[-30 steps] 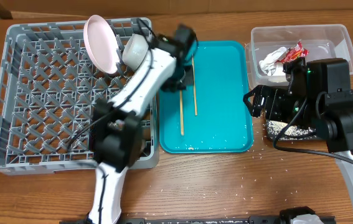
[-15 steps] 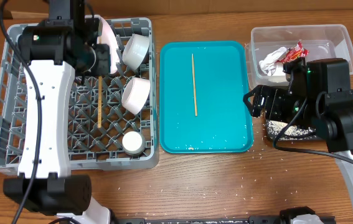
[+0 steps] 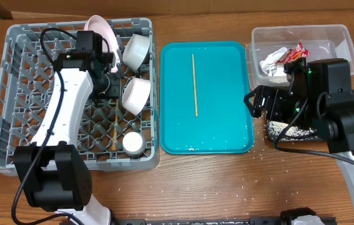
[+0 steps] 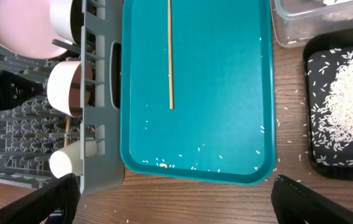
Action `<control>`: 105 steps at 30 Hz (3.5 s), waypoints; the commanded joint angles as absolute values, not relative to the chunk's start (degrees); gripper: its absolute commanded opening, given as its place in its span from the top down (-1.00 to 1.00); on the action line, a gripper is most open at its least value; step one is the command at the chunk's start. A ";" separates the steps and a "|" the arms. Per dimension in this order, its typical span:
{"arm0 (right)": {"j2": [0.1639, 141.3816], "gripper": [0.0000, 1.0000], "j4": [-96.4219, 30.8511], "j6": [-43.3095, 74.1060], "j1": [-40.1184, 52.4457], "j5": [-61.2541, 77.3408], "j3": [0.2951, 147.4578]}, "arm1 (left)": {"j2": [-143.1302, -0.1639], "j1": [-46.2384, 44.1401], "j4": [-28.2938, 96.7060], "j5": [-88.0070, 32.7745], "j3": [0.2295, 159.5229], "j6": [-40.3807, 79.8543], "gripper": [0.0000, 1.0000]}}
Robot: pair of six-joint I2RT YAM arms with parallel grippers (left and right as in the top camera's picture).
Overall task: Sort waste into correct bins and load items into the dishwasher
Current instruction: 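Return left gripper to the second chopstick on the tray, then grasp the second chopstick and lay it in the rack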
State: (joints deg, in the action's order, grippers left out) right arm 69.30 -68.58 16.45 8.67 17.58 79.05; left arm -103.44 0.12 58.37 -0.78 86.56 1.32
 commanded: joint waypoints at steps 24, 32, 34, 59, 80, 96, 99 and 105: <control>69.14 -0.99 -68.20 16.27 8.60 17.39 79.79 | -120.49 -32.88 48.23 13.87 104.99 29.50 -0.07; 69.14 -1.00 -68.20 16.27 8.60 17.39 79.79 | -127.90 -33.17 44.27 13.13 104.97 38.20 0.12; 69.14 -1.00 -68.20 16.27 8.60 17.39 79.79 | -128.66 -33.30 43.48 12.38 104.97 38.17 0.24; 69.14 -1.00 -68.20 16.25 8.60 17.39 79.79 | -134.74 -33.82 42.48 10.92 103.90 38.57 0.92; 69.14 -1.00 -68.20 16.25 8.60 17.39 79.79 | -112.38 -27.38 81.58 11.64 125.03 23.09 0.92; 69.14 -0.99 -68.20 16.27 8.60 17.39 79.79 | -104.47 -12.71 90.15 14.61 110.89 15.66 0.91; 69.14 -1.00 -68.20 16.27 8.60 17.39 79.79 | -104.09 -10.17 85.06 10.22 104.38 8.69 0.91; 69.14 -1.00 -68.20 16.25 8.60 17.39 79.79 | -104.12 -5.08 75.61 7.60 93.12 4.58 0.92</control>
